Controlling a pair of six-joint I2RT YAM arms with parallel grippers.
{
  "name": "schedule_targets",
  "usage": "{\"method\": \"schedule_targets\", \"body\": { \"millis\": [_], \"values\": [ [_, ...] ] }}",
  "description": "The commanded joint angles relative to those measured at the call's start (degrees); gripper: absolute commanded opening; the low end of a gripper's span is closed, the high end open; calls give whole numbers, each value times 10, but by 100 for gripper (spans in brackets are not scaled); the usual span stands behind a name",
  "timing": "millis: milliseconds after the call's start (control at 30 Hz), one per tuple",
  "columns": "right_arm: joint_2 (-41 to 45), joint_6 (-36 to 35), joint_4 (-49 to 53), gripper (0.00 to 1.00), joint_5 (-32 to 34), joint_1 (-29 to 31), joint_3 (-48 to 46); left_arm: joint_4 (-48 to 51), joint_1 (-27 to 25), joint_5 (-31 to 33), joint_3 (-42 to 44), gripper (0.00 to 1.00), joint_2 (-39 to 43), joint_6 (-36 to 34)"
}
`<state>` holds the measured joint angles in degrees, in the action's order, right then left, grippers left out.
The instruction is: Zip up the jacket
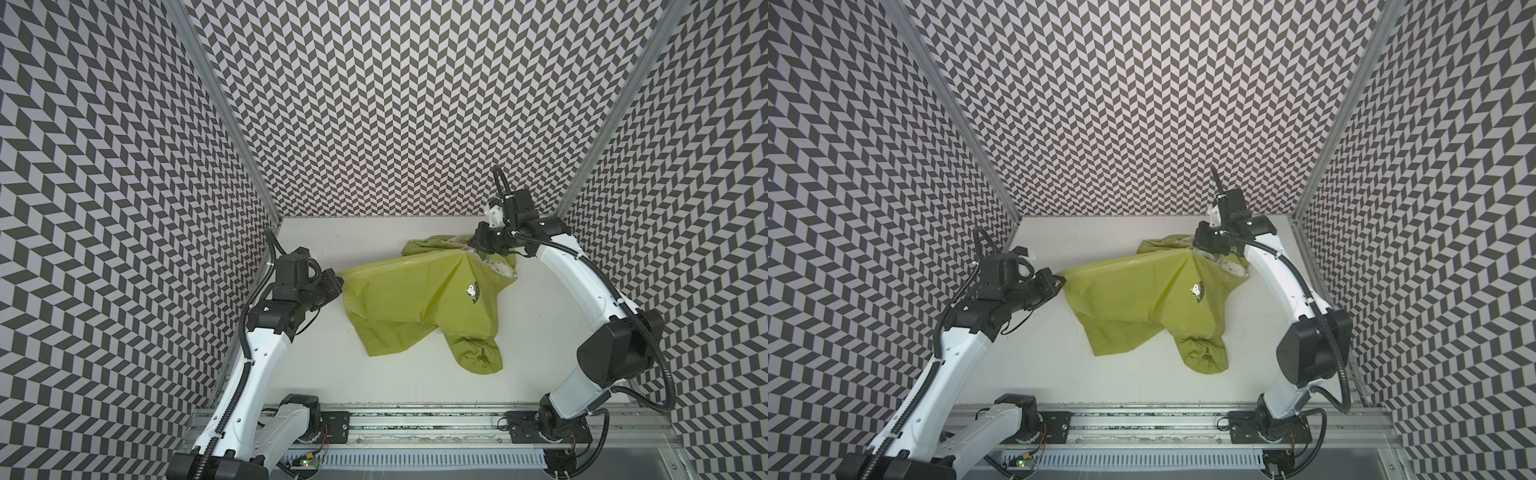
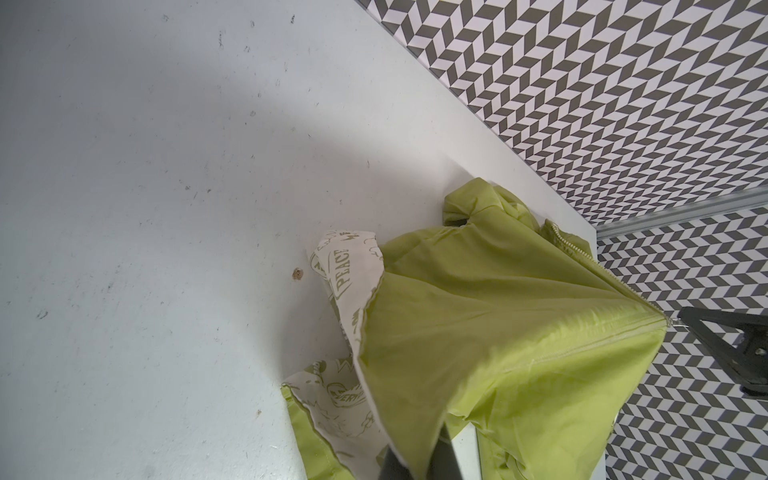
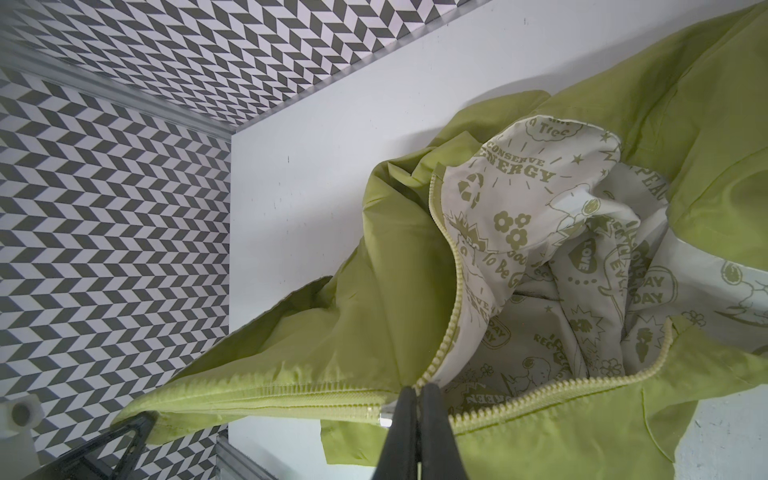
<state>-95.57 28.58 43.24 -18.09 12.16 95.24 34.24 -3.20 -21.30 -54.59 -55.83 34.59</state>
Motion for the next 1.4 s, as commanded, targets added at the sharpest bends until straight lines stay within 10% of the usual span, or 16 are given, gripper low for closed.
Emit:
{"method": "schedule_targets", "body": {
  "millis": [0, 1367],
  "values": [
    [26, 1, -26, 0, 18, -17, -2, -4, 11, 26, -1, 0, 3, 3],
    [55, 35, -32, 0, -2, -114, -14, -1, 29, 34, 2, 0, -8, 4]
  ]
}}
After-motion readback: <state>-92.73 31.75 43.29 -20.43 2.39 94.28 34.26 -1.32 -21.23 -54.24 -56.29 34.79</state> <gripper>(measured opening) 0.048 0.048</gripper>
